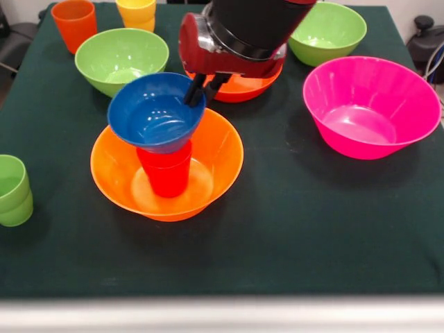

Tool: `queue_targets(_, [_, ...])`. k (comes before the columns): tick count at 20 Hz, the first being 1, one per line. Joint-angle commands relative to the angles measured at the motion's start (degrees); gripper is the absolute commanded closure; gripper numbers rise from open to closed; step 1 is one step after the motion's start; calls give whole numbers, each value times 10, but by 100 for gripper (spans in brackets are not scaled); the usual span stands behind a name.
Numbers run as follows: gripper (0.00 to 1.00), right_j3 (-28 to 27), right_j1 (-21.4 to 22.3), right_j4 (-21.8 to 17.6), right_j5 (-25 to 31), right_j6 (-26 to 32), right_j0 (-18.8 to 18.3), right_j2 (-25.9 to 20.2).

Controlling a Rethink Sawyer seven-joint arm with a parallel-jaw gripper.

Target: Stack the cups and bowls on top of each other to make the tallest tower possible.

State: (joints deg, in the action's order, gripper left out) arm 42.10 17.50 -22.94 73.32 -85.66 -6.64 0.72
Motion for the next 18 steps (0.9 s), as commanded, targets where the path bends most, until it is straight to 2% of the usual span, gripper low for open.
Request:
queue_targets(1, [100, -18, -25, 13, 71, -69, 19, -19])
queue_targets(5, [100, -24, -28, 17, 75, -67, 20, -15])
queue_targets(9, [100, 1, -14, 22, 63, -58, 18, -6])
queue_targets(13, [100, -15, -20, 21, 71, -42, 16, -3])
queue_targets(14, [100, 5, -8, 22, 63, -39, 15, 1])
queue_targets(18, [100, 20, 1, 24, 52, -29, 13, 8])
